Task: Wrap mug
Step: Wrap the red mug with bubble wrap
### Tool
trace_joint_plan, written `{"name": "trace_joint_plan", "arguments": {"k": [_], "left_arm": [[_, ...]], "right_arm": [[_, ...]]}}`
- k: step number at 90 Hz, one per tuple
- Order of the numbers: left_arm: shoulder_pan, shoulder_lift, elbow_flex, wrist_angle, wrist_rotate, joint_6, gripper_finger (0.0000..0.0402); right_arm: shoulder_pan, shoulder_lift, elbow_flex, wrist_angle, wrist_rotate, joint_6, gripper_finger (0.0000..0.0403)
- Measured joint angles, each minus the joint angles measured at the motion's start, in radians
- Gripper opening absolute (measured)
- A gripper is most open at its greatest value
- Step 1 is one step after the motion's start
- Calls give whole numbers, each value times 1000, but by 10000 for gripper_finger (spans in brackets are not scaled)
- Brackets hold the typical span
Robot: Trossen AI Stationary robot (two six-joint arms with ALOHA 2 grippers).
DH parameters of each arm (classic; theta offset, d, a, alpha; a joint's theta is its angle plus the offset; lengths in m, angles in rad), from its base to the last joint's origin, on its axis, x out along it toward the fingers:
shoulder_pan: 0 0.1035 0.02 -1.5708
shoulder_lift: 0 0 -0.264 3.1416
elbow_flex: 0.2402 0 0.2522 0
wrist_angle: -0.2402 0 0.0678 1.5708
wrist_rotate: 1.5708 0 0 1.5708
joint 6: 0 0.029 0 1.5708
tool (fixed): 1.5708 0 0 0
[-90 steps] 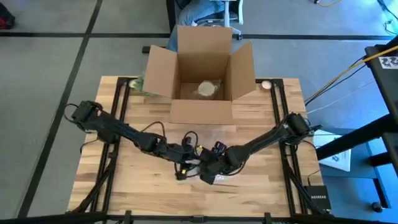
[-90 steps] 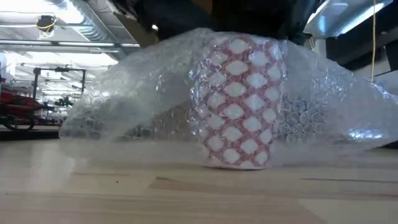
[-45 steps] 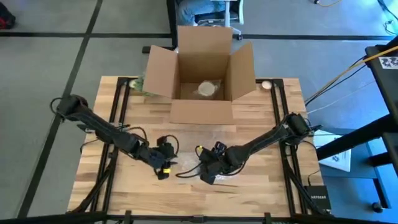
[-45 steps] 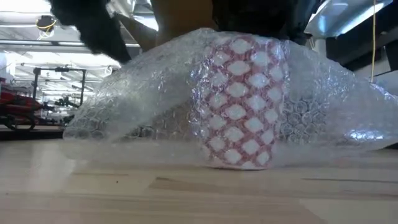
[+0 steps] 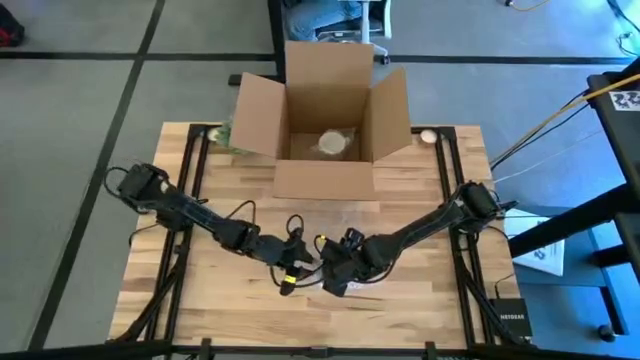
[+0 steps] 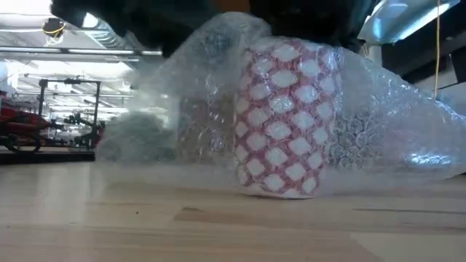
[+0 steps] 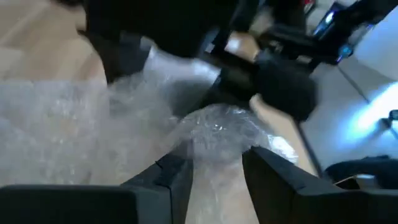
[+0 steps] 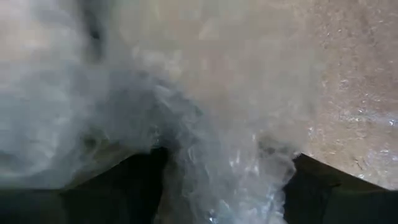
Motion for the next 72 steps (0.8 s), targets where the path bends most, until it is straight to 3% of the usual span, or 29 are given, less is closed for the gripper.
{"name": "trace_joint_plan", "arguments": {"k": [26, 53, 72], "left_arm": [[13, 74, 62, -11, -37, 29, 120], [14, 78, 58, -50, -53, 35, 120], [13, 77, 58, -45, -52, 34, 120]], "right_arm": [[1, 2, -2, 1, -6, -4, 237], [0, -91, -2, -101, -192, -46, 237], [-5, -182, 0, -142, -211, -82, 237]]}}
